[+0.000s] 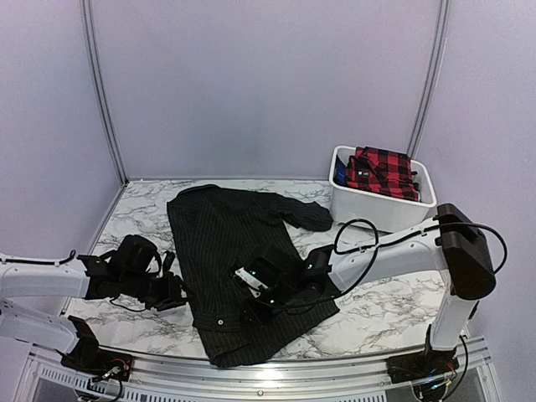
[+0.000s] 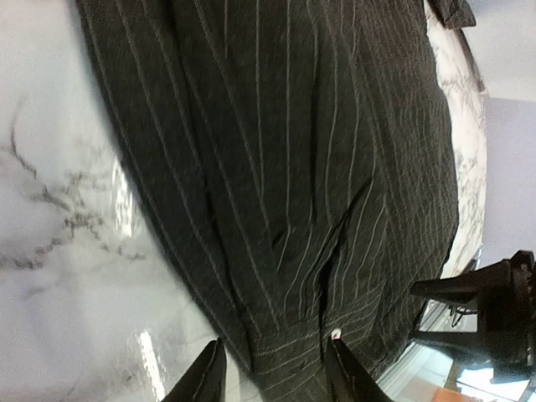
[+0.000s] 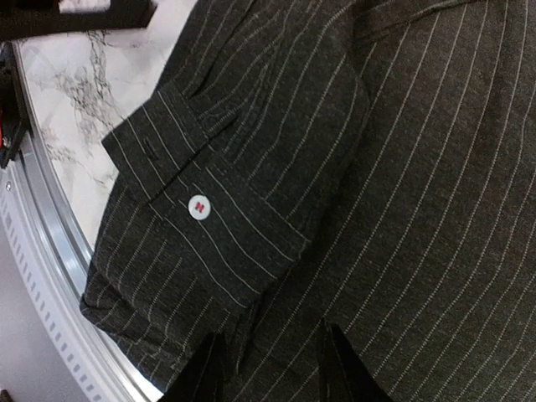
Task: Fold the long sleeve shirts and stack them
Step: Adjust the sleeve of the 1/3-folded shirt.
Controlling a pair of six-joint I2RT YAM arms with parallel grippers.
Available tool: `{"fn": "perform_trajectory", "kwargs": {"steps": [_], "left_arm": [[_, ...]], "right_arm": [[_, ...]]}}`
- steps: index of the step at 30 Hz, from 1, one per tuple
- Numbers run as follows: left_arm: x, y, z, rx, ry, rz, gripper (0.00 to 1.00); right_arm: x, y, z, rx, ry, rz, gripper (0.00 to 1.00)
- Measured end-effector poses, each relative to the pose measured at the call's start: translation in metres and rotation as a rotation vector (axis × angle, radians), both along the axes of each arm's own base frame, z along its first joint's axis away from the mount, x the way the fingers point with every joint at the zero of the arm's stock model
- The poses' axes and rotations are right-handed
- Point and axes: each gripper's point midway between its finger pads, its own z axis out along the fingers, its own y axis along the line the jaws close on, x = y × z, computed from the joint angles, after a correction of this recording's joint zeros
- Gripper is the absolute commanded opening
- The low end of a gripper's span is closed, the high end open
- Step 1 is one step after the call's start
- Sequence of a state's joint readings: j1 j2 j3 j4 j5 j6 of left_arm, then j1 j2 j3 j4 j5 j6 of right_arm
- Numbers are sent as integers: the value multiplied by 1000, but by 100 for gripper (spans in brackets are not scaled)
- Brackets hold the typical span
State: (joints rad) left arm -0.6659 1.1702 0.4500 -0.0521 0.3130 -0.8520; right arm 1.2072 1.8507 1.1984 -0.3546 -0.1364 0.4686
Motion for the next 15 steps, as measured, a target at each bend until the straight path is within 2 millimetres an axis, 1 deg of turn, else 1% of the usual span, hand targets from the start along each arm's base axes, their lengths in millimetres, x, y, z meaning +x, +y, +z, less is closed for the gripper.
{"fn": "perform_trajectory", "kwargs": {"steps": [1,2,3,5,7,10,15], "left_arm": [[-7,3,-5,7,12,6,40],[-19,2,-9,13,25,-13,40],[-27,3,-12,19,36,-15,39],[-38,3,-17,25,50,-22,39],[-45,1,-18,31,57,-30,38],[-52,-4,-20,42,61,-42,33],[-66,-10,-30,81,91,-66,24]], "right_arm": [[0,1,0,16,5,-8,32],[0,3,1,31,8,-14,32],[0,4,1,43,11,-20,31],[0,5,0,65,17,-35,31],[0,6,0,81,21,-47,31],[1,9,2,105,24,-62,31],[3,14,6,138,24,-75,31]]}}
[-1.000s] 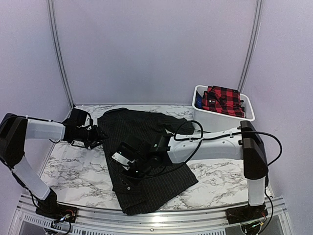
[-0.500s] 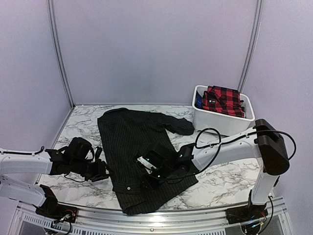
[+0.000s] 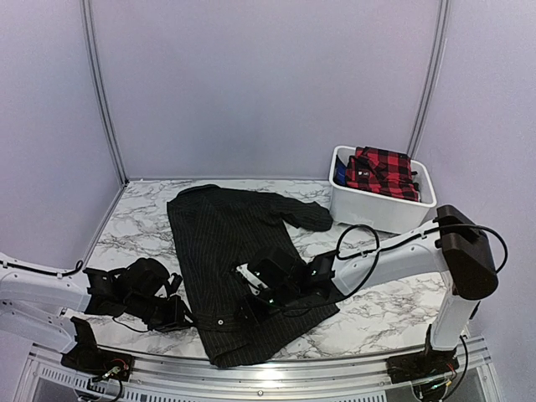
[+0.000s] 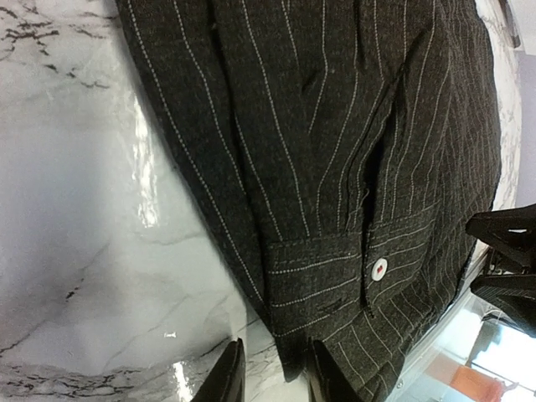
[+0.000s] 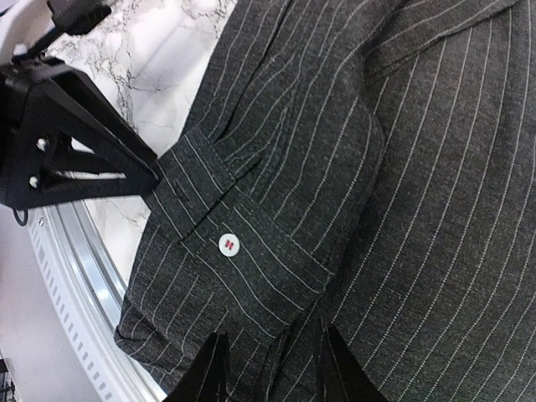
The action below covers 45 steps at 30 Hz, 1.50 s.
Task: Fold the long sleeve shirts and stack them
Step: Adjust the sleeve of the 1/3-folded shirt.
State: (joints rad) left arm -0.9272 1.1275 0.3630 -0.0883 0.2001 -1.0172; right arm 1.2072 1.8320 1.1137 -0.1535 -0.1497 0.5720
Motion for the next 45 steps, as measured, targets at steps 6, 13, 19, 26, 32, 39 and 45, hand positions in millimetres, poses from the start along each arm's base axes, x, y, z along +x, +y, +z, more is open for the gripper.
{"fn": "perform_trajectory", "kwargs": {"steps": [6,13,19,26,32,39,45], "left_arm": [[-3,-10,5,0,-4,-10,13],[-5,-14,6,-3,-5,-15,9],[-5,-14,6,-2,-6,-13,7],[-6,-14,6,-3,-6,-16,7],[-6,-14,6,1,-5,-18,21],[-6,-15,8,4,-8,-24,18],[-4,-18,14,-2,-18,-32,0]], "right_arm": [[1,3,3,18,-2,-7,31],[2,8,1,35,4,-14,33],[4,7,-12,13,17,-24,34],[6,5,-22,-7,25,-30,34],[9,10,-28,-16,27,-31,32],[12,15,-22,-4,18,-28,27],[13,17,-18,-3,8,-22,10]]}}
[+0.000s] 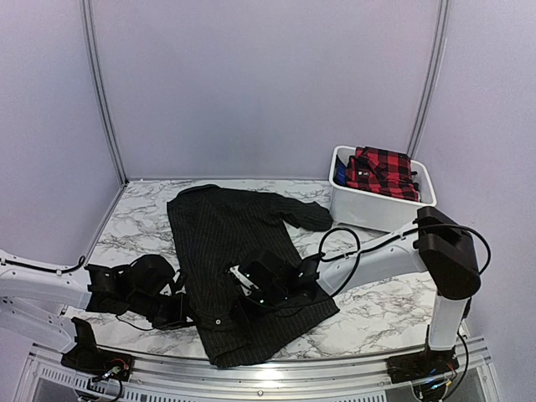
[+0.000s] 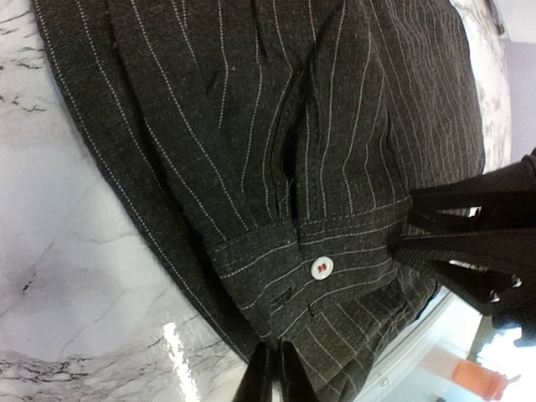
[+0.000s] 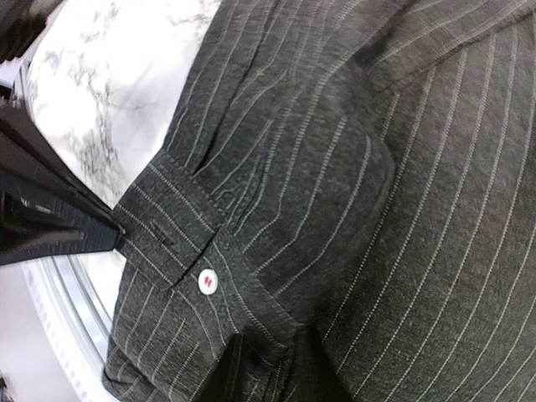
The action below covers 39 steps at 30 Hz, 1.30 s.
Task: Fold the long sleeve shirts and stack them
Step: Adjust the sleeve of the 1/3-folded shirt.
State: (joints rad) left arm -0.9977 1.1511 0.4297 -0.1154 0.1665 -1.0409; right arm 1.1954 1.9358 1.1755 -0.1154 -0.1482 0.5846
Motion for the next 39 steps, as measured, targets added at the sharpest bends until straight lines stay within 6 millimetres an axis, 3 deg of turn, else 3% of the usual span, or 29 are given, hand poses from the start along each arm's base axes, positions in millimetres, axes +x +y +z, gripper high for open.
{"fn": "perform_trajectory", "kwargs": {"steps": [3,12,20,26,31,35,37,39], "left_arm": [[2,-4,6,-11,-11,-13,0],[-4,-15,22,-40,3,-68,0],[-29,-30,45,-94,34,-186,0],[-36,-30,50,-106,41,-211,0],[-41,-31,49,-100,48,-227,1],[-44,-31,47,-94,54,-236,16],[-47,-30,44,-84,67,-239,29],[-48,-29,43,-75,72,-240,41]], "right_arm": [[1,1,1,0,-4,4,0],[3,-5,4,-70,-16,13,0],[-7,-33,12,-175,-9,54,0],[-11,-40,30,-168,-4,60,0],[-18,-41,30,-166,7,66,0],[-28,-46,18,-180,35,71,2],[-32,-51,12,-196,44,71,6],[-34,-56,6,-212,51,67,18]]}}
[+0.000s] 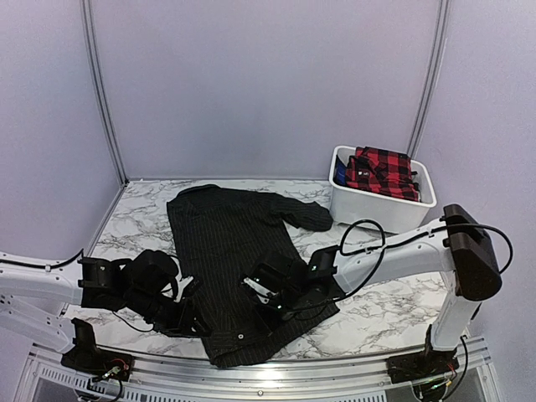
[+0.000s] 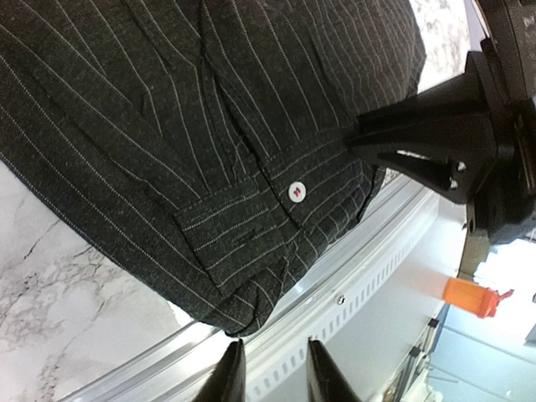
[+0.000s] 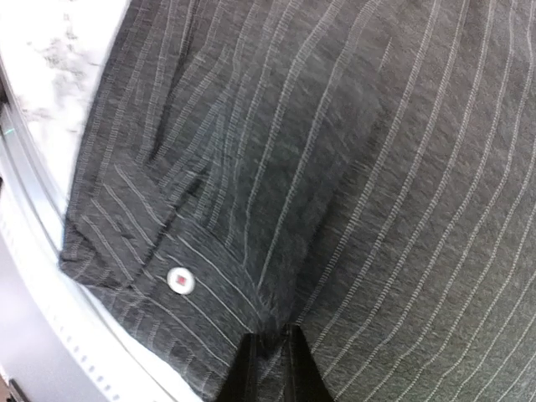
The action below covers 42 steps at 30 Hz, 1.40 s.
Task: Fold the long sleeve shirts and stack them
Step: Adjust the sleeve of the 1/3-folded shirt, then move the 1/3-folded shirt to the center of the board.
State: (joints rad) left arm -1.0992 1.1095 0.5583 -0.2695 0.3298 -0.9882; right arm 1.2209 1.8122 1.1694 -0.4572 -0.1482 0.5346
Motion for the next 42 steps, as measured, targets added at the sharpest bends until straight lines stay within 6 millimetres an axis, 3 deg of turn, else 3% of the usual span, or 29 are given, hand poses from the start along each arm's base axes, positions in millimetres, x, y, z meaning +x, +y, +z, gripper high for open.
{"fn": "perform_trajectory", "kwargs": {"steps": [4,6,9,14,16,20,30,35,40,42], "left_arm": [[4,4,-1,14,-21,11,52],[10,8,1,22,-40,43,53],[31,14,8,37,-84,109,48],[93,10,32,24,-179,244,37],[117,9,31,25,-193,288,31],[139,1,13,37,-177,309,24],[138,-22,-6,-63,-121,303,19],[119,-24,-31,-54,-64,283,18],[100,-20,-63,6,5,265,17],[99,-21,-63,-7,8,264,17]], "right_arm": [[3,-9,-1,-20,-18,-24,43],[6,-15,7,-12,-48,-29,48],[17,-21,28,30,-97,-52,44],[46,-5,56,124,-172,-93,36],[59,12,62,151,-197,-99,33],[84,38,66,202,-231,-113,32],[166,38,27,232,-188,-211,32],[168,40,10,243,-136,-204,32],[161,50,14,287,-107,-184,33],[160,52,16,302,-100,-182,34]]}}
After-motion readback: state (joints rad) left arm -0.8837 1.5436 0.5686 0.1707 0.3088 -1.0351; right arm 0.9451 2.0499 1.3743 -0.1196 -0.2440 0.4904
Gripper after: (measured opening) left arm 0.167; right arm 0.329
